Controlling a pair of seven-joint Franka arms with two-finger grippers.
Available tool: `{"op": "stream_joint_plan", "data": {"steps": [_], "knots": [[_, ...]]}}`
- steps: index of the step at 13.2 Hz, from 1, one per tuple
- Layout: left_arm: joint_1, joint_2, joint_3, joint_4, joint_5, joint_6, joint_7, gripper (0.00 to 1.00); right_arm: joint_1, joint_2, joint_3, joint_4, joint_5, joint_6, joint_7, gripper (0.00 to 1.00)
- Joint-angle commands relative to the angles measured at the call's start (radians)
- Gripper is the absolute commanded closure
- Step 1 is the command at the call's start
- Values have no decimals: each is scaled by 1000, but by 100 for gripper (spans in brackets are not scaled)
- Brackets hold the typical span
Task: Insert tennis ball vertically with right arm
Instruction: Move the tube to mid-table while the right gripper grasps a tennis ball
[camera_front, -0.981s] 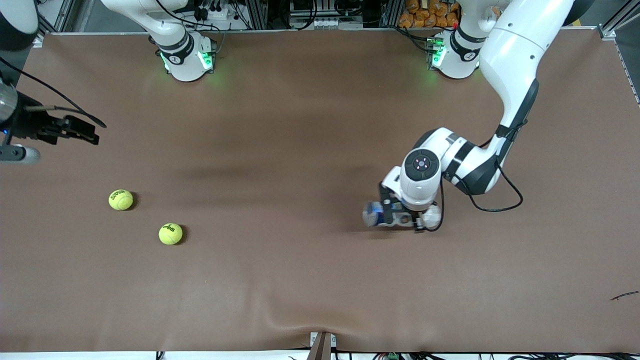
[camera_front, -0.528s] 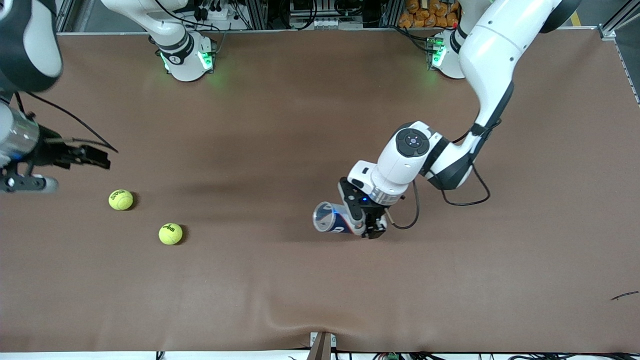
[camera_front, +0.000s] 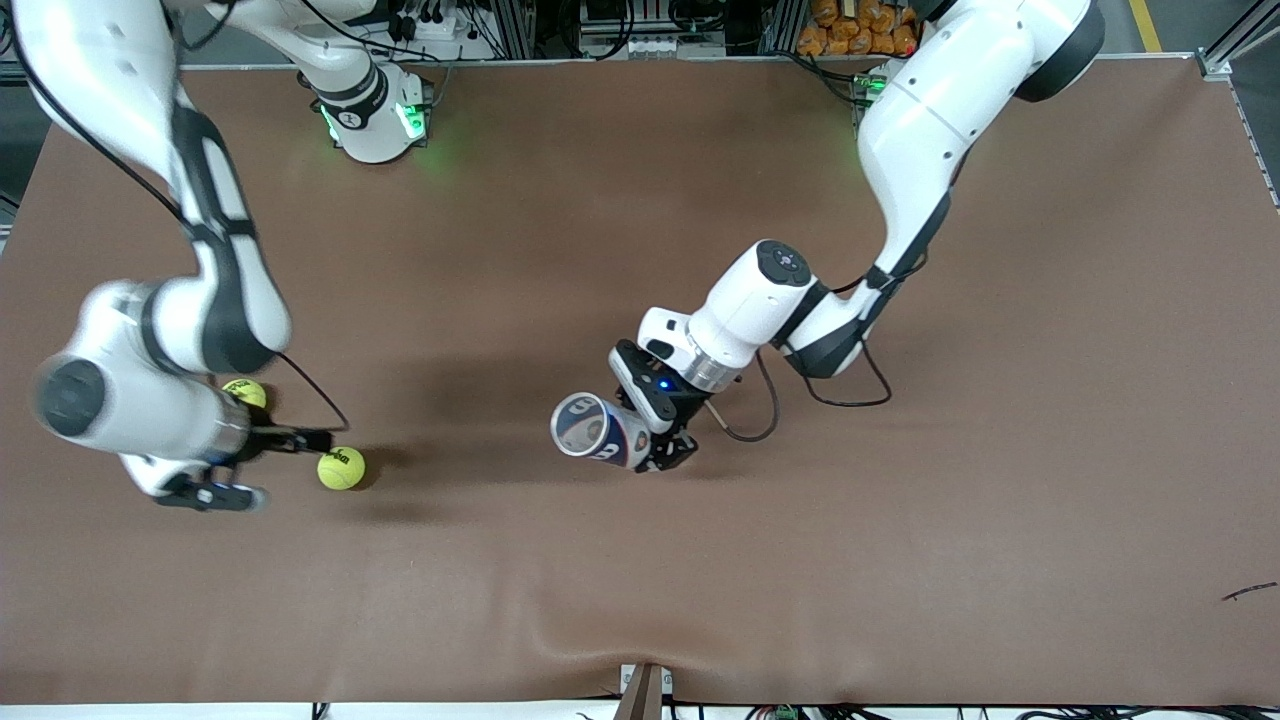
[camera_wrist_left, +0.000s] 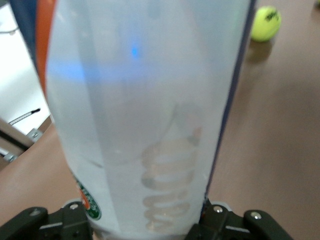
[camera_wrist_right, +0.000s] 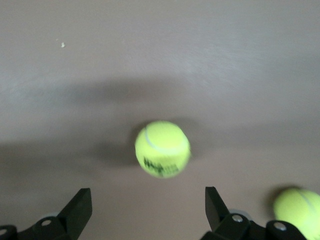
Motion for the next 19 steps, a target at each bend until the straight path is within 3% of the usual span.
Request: {"op": "stream_joint_plan", "data": {"steps": [1, 4, 10, 11, 13, 15, 17, 19], "knots": [[-41, 89, 10, 61, -20, 139, -50, 29, 3, 95, -4, 84, 13, 23, 8, 0], [-66, 166, 11, 82, -20, 292, -51, 29, 0, 124, -4, 75, 11, 40, 3, 0], [-111, 255, 11, 82, -96, 451, -54, 29, -17, 149, -2, 11, 33, 47, -29, 0], [-112, 269, 11, 82, -96, 468, -56, 29, -6, 155, -2, 11, 50, 62, -29, 4], [-114, 281, 11, 82, -96, 466, -54, 29, -18, 155, -2, 20, 54, 70, -29, 31], [-114, 284, 13, 81, -96, 466, -54, 29, -18, 155, -2, 21, 53, 137, -32, 44], [-114, 292, 14, 81, -96, 468, -54, 28, -18, 153, -2, 21, 51, 155, -37, 64], [-114, 303, 14, 81, -95, 468, -54, 27, -18, 132, -2, 27, 51, 147, -70, 65]]}}
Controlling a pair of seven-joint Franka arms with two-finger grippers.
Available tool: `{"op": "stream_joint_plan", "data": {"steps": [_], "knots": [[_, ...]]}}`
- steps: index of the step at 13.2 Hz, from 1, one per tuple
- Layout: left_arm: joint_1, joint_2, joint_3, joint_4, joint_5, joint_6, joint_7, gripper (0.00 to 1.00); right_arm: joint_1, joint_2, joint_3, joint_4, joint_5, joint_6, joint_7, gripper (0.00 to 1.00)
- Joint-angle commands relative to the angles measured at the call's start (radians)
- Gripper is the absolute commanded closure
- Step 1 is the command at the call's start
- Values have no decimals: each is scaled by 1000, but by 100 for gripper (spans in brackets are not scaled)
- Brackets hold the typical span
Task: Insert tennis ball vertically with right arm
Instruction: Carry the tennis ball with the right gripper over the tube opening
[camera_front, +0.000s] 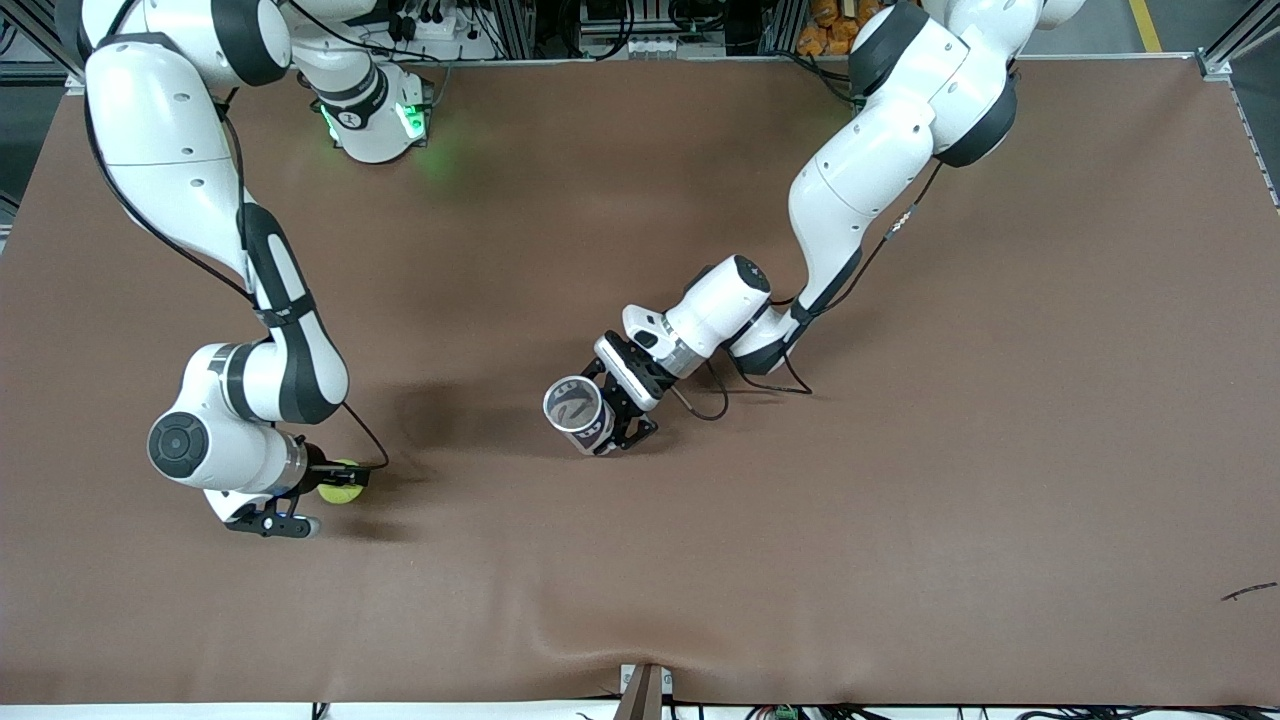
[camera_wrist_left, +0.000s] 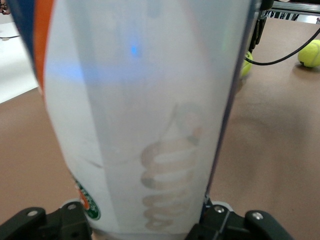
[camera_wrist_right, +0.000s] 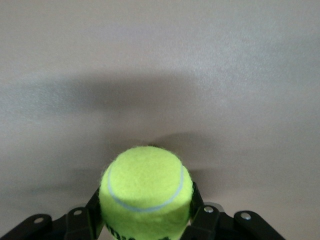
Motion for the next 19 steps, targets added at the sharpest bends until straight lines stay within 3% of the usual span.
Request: {"op": "stream_joint_plan", "data": {"steps": [1, 4, 7, 10, 14, 15, 19], "knots": [[-13, 25, 8, 29, -15, 12, -9, 27, -10, -51, 9, 7, 13, -23, -63, 65], [-13, 31, 9, 27, -15, 12, -9, 27, 2, -151, 35, 7, 23, -153, -53, 63], [-13, 31, 9, 27, -15, 12, -9, 26, 16, -182, 63, 42, 165, -238, -38, 63], [-13, 30, 9, 27, -15, 12, -9, 26, 86, -182, 65, 153, 213, -364, 195, 63], [-12, 30, 9, 27, -15, 12, -9, 22, 215, -177, 66, 210, 215, -359, 511, 63], [-12, 30, 8, 27, -15, 12, -9, 17, 241, -169, 66, 232, 215, -358, 574, 62], [-12, 30, 8, 29, -15, 12, -9, 15, 317, -163, 63, 242, 237, -319, 715, 62]]}}
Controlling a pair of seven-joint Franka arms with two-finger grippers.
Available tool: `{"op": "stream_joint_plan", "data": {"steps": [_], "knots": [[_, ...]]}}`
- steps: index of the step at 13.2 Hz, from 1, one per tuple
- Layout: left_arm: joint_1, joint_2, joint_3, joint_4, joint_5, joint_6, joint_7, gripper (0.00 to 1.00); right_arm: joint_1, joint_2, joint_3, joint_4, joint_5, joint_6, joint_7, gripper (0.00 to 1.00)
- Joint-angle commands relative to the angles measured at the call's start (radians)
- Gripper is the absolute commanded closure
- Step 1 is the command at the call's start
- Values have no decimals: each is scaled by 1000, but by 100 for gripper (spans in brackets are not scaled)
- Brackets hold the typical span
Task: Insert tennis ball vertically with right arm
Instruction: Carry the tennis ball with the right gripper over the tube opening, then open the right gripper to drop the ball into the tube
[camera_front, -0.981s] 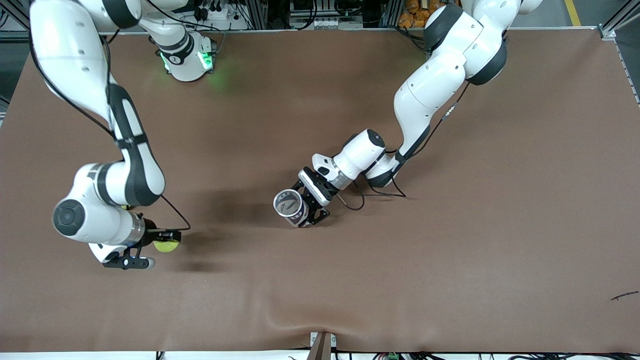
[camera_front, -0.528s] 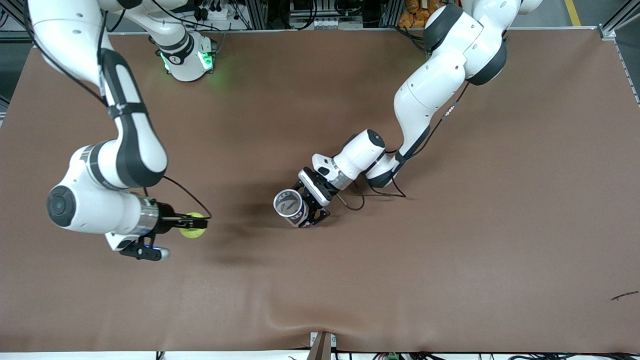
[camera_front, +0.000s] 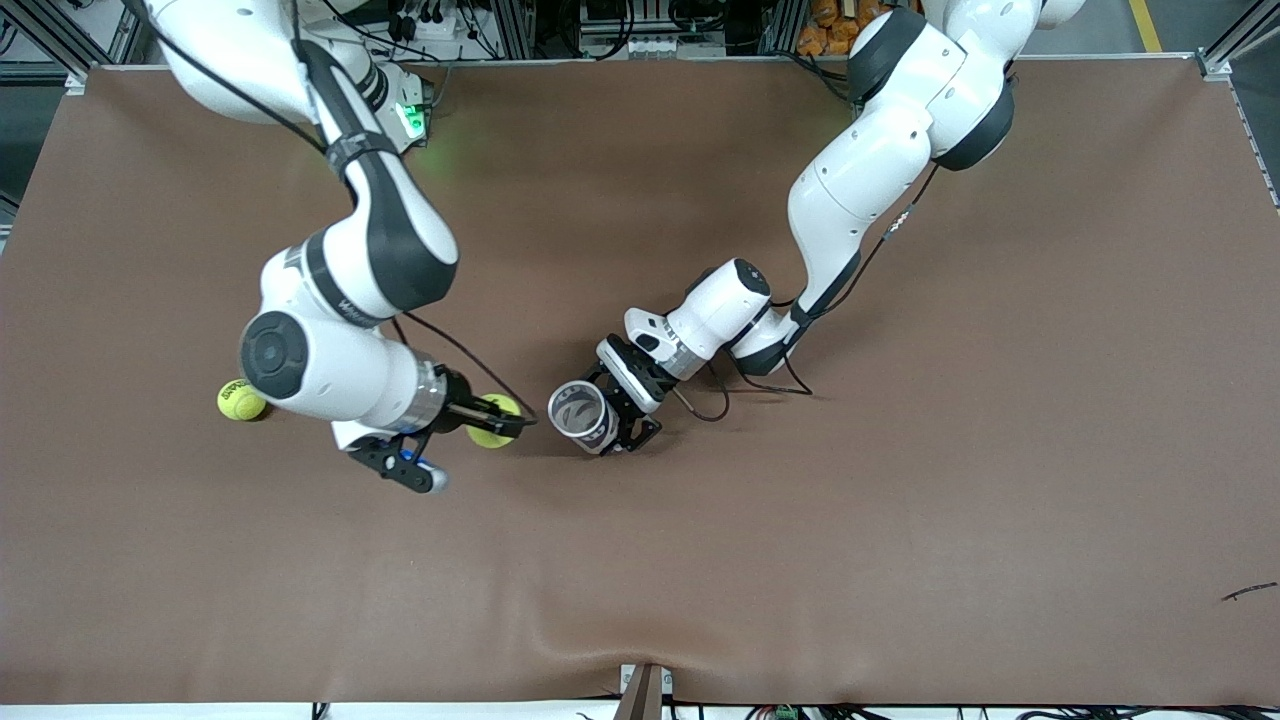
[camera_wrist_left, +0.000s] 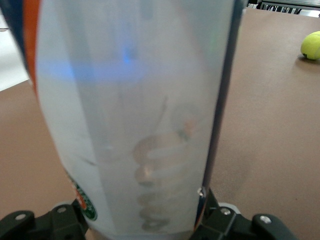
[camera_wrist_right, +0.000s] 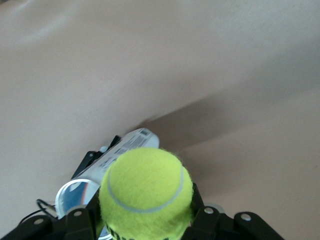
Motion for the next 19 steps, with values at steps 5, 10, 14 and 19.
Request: {"op": "stream_joint_plan", "data": {"steps": [5, 10, 14, 19], "knots": [[-12, 9, 5, 26, -16, 12, -9, 15, 125, 34, -12, 31, 25, 128, 228, 62], [-10, 7, 5, 27, -15, 12, -9, 15, 145, 42, -12, 28, 17, 136, 251, 0], [-10, 7, 5, 26, -15, 12, -9, 15, 130, 40, -13, 28, 16, 133, 244, 0], [-10, 7, 5, 26, -15, 12, -9, 15, -3, -4, -27, 22, 1, 10, 28, 0]]}}
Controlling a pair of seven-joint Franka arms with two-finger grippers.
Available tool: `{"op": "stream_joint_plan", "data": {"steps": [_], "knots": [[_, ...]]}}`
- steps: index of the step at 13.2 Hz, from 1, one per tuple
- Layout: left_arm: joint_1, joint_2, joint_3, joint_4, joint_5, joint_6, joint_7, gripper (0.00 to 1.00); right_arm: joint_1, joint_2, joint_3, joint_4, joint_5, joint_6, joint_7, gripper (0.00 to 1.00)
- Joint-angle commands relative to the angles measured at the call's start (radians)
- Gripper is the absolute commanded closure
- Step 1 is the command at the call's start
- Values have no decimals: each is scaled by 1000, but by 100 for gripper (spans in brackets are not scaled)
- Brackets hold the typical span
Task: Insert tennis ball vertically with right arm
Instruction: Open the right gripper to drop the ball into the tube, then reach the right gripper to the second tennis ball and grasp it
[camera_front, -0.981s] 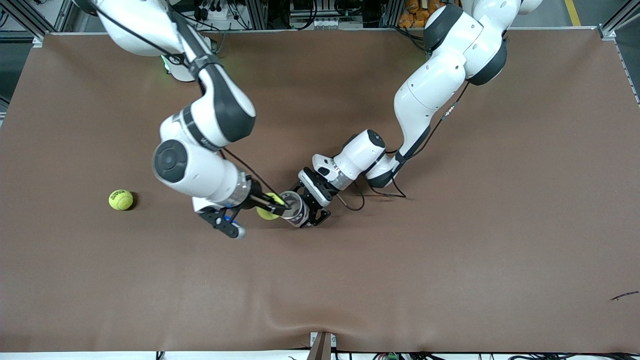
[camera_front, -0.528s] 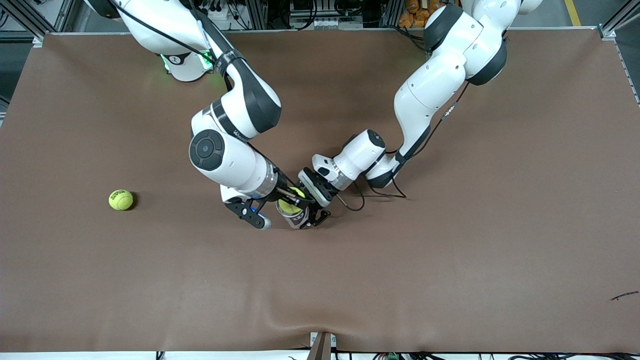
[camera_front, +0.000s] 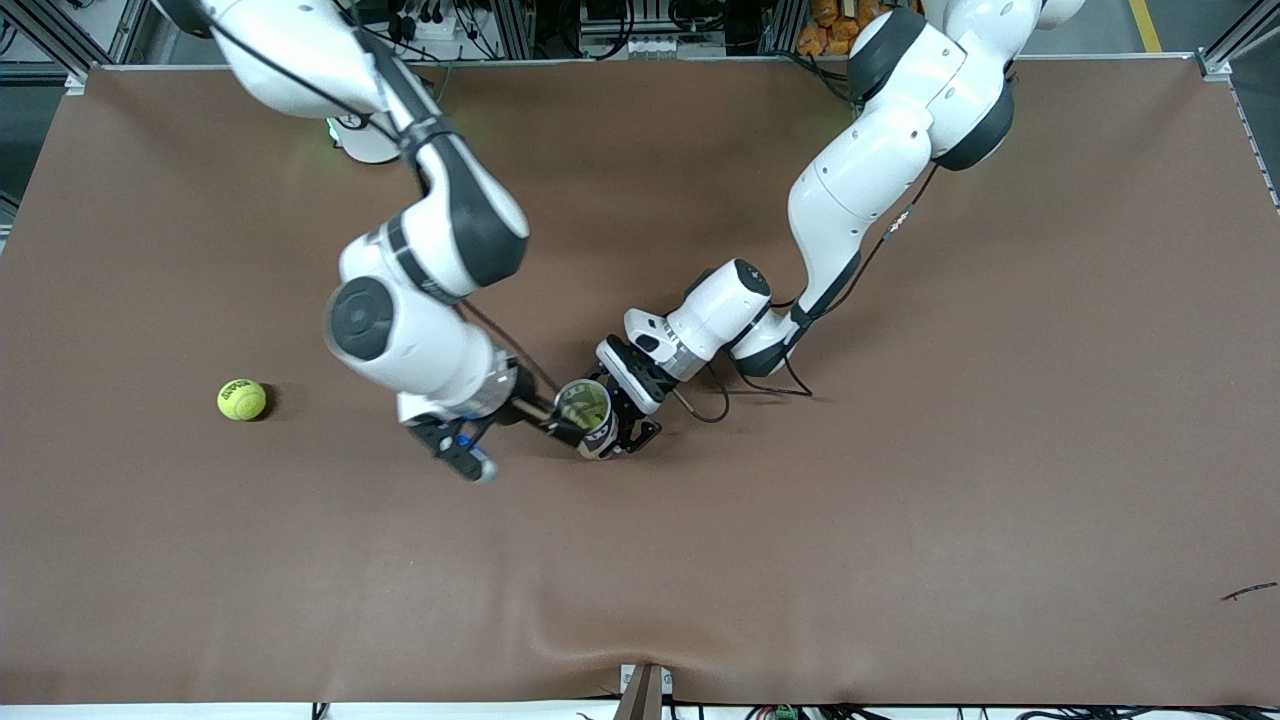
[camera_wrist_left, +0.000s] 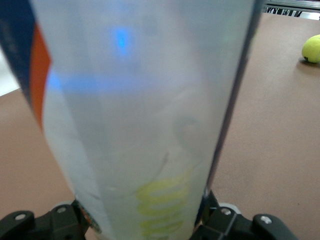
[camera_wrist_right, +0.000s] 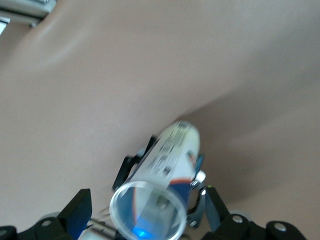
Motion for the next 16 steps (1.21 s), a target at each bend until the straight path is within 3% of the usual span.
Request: {"op": "stream_joint_plan", "data": {"steps": [1, 5, 8, 11, 14, 16], "knots": [[-10, 7, 5, 17, -15, 11, -9, 15, -105, -44, -9, -4, -34, -160, -231, 0], [-10, 7, 5, 17, -15, 11, -9, 15, -277, -119, -14, -137, -111, -194, -555, 0], [-10, 7, 5, 17, -15, 11, -9, 15, -388, -145, -14, -239, -222, -194, -732, 0], [-10, 7, 5, 17, -15, 11, -9, 15, -516, -135, -14, -292, -295, -187, -874, 0], [-9, 7, 5, 17, -15, 11, -9, 15, -612, -90, -14, -341, -382, -67, -988, 0], [-9, 6, 5, 19, -15, 11, -9, 15, -650, -58, -12, -371, -392, -35, -1054, 0]]}}
